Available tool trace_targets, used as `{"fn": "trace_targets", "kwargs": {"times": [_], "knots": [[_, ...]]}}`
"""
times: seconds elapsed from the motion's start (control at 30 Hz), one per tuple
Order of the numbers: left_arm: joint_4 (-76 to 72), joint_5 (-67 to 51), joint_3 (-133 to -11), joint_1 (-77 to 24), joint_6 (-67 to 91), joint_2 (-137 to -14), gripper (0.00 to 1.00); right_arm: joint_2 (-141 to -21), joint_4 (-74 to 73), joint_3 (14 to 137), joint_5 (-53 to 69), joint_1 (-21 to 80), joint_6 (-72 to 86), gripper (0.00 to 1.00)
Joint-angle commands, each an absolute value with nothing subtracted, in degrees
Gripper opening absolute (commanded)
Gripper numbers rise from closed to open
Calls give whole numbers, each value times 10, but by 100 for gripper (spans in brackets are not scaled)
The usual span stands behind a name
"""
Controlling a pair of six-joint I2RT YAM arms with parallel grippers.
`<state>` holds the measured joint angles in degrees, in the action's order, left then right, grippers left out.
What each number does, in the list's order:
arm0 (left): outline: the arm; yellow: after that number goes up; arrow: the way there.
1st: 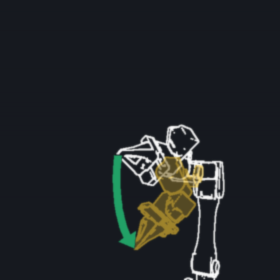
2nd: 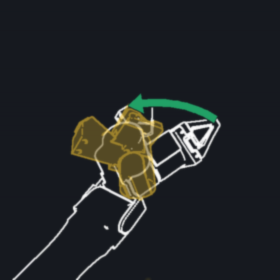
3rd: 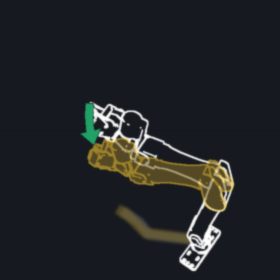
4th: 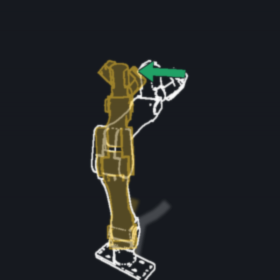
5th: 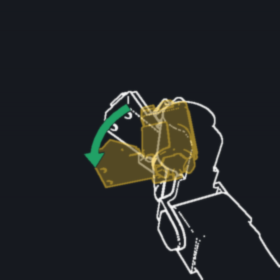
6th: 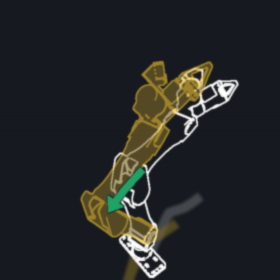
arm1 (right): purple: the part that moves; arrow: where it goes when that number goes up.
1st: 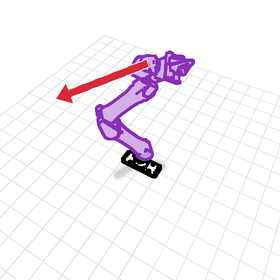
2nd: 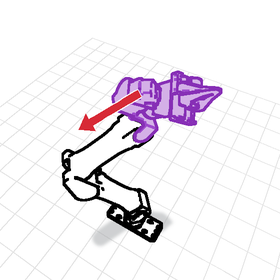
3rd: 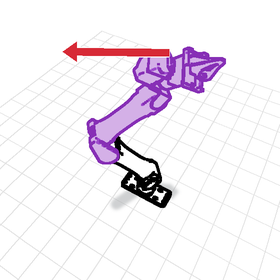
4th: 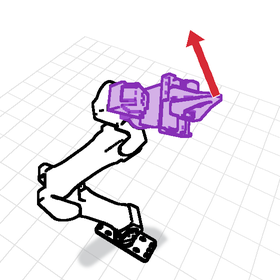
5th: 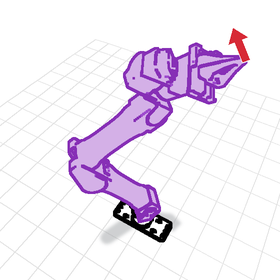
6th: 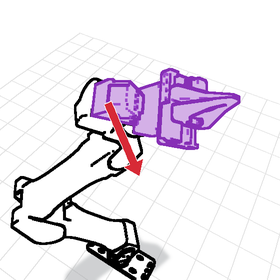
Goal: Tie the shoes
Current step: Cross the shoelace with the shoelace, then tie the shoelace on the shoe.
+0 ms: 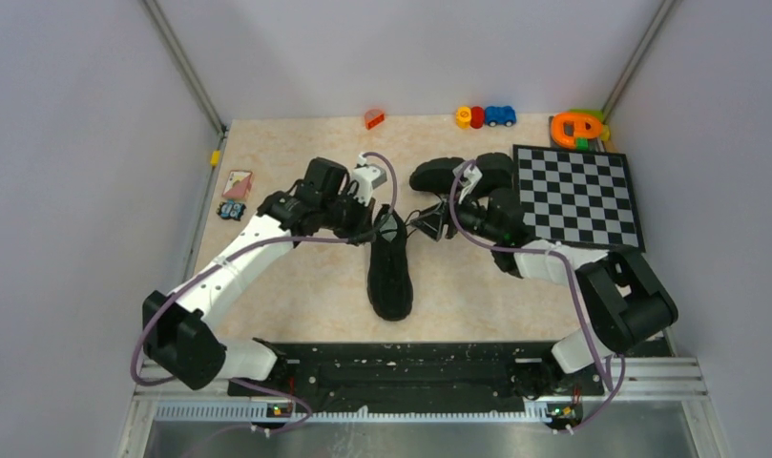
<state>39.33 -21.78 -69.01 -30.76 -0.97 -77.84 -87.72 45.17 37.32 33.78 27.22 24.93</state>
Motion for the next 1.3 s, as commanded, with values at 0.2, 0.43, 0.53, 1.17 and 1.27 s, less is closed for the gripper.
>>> {"fn": "trace_targets", "kwargs": {"times": [0.2, 0.43, 0.53, 1.17, 1.27], "knots": [[349, -176, -639, -232, 73, -671, 0, -788, 277, 386, 260, 266, 63, 57], [279, -183, -549, -163, 111, -560, 0, -800, 273, 371, 266, 259, 11, 56], [272, -163, -530, -155, 117, -521, 0, -836, 273, 393, 293, 261, -15, 55], [296, -65, -534, -141, 159, -424, 0, -986, 223, 510, 431, 317, -222, 49], [325, -55, -556, -140, 170, -441, 0, -995, 196, 524, 473, 316, -252, 47]]}}
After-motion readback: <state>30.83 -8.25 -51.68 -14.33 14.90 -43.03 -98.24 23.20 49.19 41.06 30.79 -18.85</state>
